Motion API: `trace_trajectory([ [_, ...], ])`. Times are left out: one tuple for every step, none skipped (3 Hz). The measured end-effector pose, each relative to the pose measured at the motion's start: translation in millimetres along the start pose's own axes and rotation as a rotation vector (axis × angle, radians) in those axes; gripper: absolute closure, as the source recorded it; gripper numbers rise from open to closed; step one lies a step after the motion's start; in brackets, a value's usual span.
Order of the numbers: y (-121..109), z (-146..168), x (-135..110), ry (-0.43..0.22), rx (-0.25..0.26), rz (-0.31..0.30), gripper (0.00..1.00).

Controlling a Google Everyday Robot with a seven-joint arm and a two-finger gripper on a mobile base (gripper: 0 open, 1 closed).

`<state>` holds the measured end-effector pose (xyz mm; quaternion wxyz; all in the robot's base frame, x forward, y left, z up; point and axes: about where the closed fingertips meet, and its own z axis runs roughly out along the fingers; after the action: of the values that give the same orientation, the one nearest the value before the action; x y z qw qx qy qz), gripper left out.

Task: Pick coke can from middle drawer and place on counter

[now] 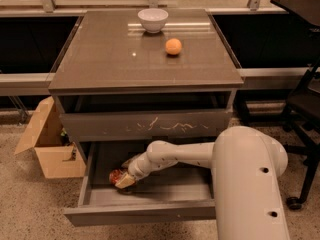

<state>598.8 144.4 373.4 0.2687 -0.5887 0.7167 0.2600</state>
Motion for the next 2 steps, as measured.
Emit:
trace_trajectory([
  [1.6,5.8,-5.2,-0.01,-0.021,-0.005,0.69],
  [3.8,-27.2,-23.8,-0.087,-0.037,-0.074,0.98],
])
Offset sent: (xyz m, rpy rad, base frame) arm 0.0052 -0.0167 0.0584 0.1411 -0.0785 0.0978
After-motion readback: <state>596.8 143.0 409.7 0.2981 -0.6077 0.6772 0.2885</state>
